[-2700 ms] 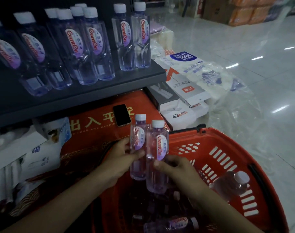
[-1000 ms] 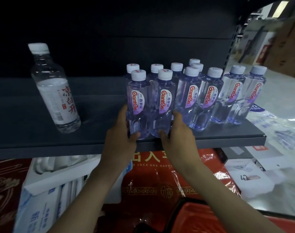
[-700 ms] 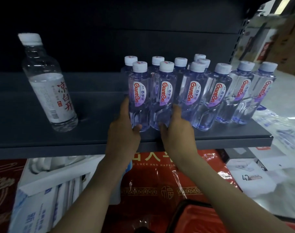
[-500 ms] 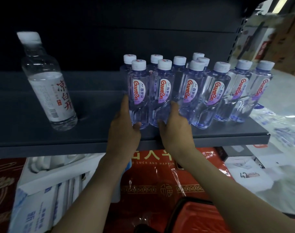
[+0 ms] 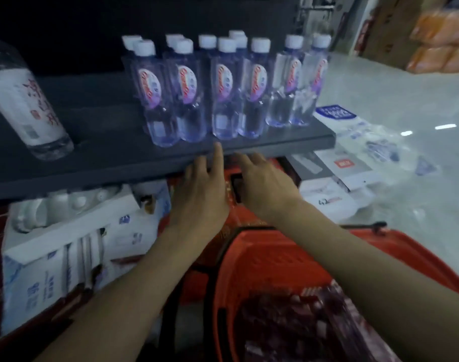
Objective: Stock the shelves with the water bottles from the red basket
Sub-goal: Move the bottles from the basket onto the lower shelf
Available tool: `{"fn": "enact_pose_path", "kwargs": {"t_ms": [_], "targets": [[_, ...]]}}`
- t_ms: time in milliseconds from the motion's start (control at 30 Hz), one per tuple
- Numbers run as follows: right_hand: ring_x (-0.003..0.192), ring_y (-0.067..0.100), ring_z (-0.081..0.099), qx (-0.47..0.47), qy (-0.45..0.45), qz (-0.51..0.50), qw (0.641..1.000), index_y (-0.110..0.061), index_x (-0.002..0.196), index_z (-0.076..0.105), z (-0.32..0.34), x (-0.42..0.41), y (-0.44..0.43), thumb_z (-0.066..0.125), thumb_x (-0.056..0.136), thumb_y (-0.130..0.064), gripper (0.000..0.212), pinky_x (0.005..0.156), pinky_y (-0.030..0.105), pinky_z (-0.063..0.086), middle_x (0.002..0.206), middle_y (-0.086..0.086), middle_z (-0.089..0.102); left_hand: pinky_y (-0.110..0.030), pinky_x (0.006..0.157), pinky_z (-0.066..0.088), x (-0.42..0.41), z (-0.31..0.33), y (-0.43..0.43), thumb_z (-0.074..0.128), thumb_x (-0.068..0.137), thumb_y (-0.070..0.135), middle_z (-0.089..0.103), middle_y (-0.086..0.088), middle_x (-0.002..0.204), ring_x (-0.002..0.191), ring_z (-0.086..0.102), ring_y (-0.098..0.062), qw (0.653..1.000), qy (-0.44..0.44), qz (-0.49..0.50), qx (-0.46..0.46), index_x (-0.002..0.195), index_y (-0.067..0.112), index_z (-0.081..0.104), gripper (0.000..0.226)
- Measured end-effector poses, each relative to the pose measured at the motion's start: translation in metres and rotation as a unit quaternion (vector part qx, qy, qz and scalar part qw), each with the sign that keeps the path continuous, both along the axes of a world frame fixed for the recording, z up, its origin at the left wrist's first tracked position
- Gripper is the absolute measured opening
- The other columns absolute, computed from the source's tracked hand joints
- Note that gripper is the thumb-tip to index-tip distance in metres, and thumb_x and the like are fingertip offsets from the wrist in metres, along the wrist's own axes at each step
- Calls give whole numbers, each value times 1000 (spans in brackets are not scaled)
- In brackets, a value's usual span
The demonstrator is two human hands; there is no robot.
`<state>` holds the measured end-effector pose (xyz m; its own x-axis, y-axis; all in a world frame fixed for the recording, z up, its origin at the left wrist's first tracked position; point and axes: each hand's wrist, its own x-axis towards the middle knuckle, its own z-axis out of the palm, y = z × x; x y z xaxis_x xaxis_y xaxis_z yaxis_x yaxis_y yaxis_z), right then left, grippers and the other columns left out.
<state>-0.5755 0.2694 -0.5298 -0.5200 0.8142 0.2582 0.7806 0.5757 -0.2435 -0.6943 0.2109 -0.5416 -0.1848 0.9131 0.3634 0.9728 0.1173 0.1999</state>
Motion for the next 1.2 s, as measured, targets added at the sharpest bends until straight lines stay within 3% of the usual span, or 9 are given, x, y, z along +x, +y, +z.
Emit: {"fn": "enact_pose_path", "kwargs": {"t_ms": [167,300,400,500,567,700,767,1000,1200], "targets": [[116,38,56,-45,-75,-69,994,-14,136,49,-44,103,-26,49,96,-24,41,87,44,50,129,15,53,-43,88,46,61,-58,-31,52,90,21,49,-12,131,117,50,-32,982,101,-129,-97,150,13,26,66],[104,37,65,-202,-87,-106,970,-15,116,64,-110,182,-46,51,84,-27,36,84,45,55,115,16,67,-39,89,50,105,-130,-46,49,88,16,62,-10,117,110,60,-32,943,55,-169,-283,121,16,57,34],[109,31,66,-344,-126,-135,921,-14,115,69,-168,228,-56,59,87,-26,32,91,39,53,116,13,70,-35,87,53,132,-179,-49,56,87,21,65,-12,122,109,64,-30,863,-22,-196,-465,117,15,63,31],[113,30,60,-476,-158,-150,852,-11,131,58,-220,253,-64,59,93,-28,41,94,36,47,130,16,62,-30,89,48,165,-217,-62,66,86,24,59,-10,132,116,59,-28,733,-54,-257,-627,132,16,54,48],[116,31,57,-512,-118,-152,837,-9,135,54,-246,259,-65,51,100,-25,39,99,38,45,135,19,57,-31,95,46,182,-240,-72,64,87,29,52,-14,140,122,54,-30,699,-65,-255,-665,140,16,43,58],[100,16,60,-585,22,-158,795,-30,114,58,-271,252,-63,51,101,-31,15,91,33,51,116,1,63,-31,100,46,185,-255,-68,77,76,34,52,-8,139,123,53,-28,714,-95,-259,-644,136,26,44,69],[103,16,58,-605,19,-145,783,-28,121,58,-281,245,-60,52,100,-32,22,94,32,48,115,-2,60,-28,96,48,184,-255,-69,78,75,35,58,-6,133,118,57,-26,720,-115,-253,-636,131,27,50,63],[110,31,61,-558,-43,-131,819,-15,132,54,-298,229,-58,57,95,-30,40,90,35,49,124,15,64,-34,95,49,164,-264,-66,74,69,56,53,-13,128,117,57,-32,789,-35,-197,-581,128,20,42,75],[79,13,62,-412,107,-164,890,-19,102,62,-258,226,-57,62,89,-28,16,65,19,45,83,-7,63,-33,96,50,140,-262,-60,70,77,46,58,-15,133,120,58,-30,809,-65,-32,-584,126,15,56,60]]}}
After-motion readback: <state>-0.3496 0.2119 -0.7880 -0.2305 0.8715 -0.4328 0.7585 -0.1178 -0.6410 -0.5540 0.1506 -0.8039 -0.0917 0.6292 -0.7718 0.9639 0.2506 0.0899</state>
